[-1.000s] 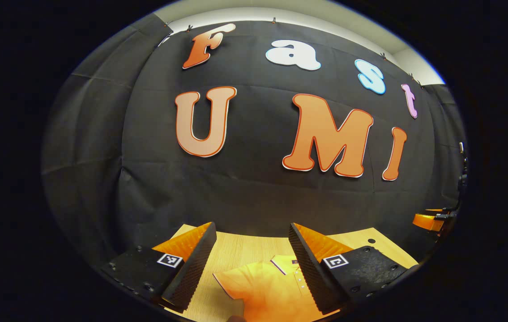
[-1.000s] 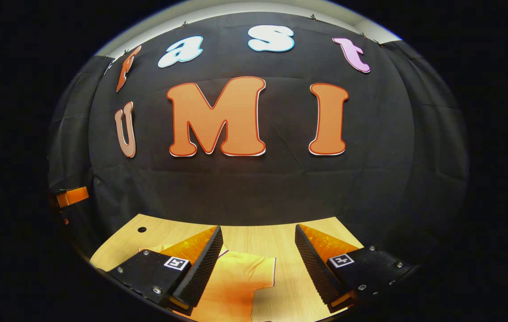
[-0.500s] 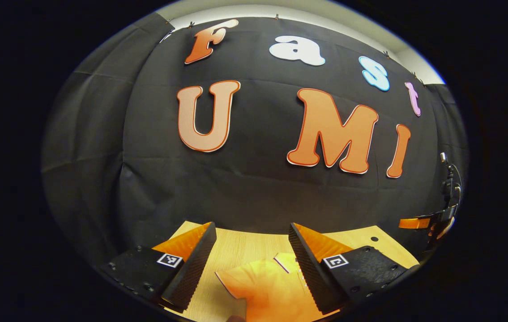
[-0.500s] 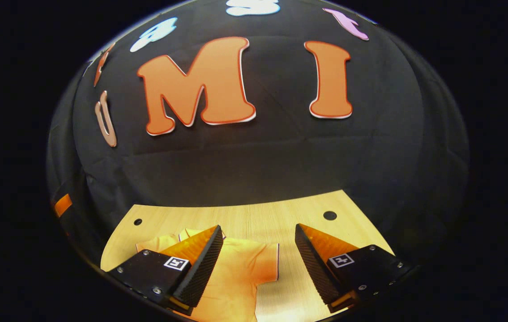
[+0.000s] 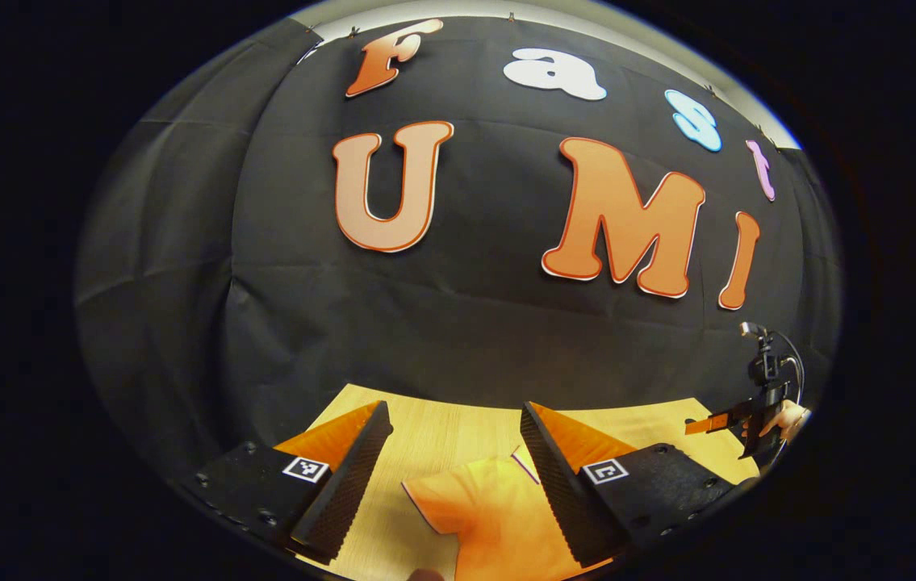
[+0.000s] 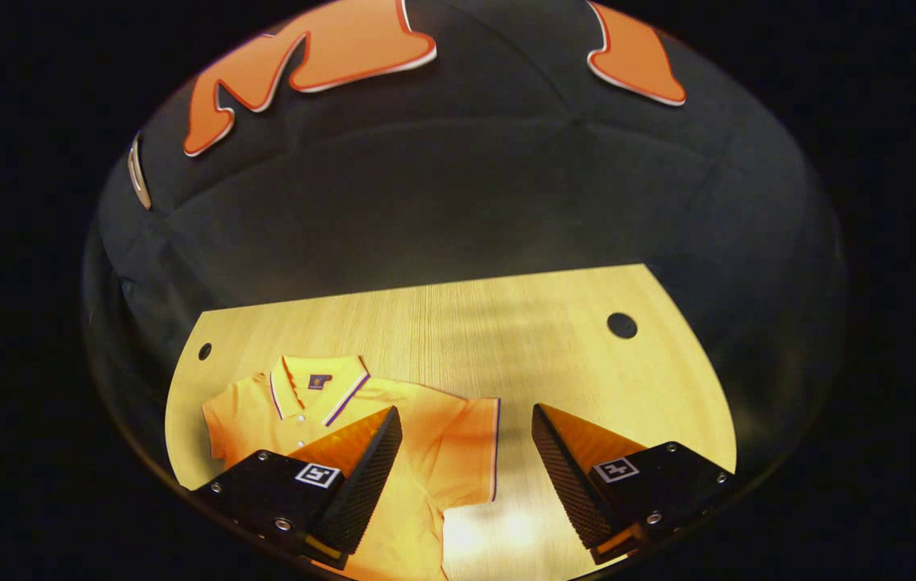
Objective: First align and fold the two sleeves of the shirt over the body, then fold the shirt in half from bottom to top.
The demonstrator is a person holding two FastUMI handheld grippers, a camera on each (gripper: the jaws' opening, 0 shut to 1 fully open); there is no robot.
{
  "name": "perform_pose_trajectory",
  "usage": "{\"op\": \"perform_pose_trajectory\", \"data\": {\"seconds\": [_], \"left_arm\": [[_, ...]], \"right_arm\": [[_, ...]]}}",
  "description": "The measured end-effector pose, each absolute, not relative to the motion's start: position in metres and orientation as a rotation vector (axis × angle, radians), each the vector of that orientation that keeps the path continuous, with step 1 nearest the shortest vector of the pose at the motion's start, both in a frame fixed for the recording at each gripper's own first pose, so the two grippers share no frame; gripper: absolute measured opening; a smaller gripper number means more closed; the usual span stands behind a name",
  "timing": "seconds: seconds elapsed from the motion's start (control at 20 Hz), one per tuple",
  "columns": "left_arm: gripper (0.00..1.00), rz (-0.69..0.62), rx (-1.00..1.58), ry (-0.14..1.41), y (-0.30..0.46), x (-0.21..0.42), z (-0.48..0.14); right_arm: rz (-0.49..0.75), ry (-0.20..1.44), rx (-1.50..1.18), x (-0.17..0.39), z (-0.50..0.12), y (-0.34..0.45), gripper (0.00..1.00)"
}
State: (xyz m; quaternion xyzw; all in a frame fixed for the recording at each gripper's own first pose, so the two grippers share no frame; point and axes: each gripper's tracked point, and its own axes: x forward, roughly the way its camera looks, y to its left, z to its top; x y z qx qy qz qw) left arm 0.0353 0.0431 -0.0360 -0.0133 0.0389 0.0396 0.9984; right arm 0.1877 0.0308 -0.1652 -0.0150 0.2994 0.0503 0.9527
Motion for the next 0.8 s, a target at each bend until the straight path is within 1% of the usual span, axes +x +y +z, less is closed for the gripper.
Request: {"op": "perform_pose_trajectory", "data": {"seconds": [0.15, 0.25, 0.45, 0.65, 0.8], "left_arm": [[0.98, 0.093, -0.04, 0.104, 0.051, 0.039, -0.048], [0.98, 0.1, -0.048, 0.121, 0.055, 0.041, -0.056], [0.98, 0.116, -0.056, 0.149, 0.065, 0.044, -0.067], [0.98, 0.125, -0.064, 0.168, 0.07, 0.046, -0.077], [0.98, 0.133, -0.065, 0.177, 0.074, 0.045, -0.081]], "right_arm": [[0.068, 0.784, -0.042, 0.191, -0.214, 0.025, 0.98], [0.045, 0.857, -0.077, 0.193, -0.236, 0.016, 0.99], [0.021, 0.961, -0.089, 0.198, -0.268, 0.012, 0.98], [-0.015, 1.04, -0.088, 0.202, -0.293, 0.001, 0.94], [-0.009, 1.09, -0.082, 0.198, -0.304, 0.003, 0.92]]}}
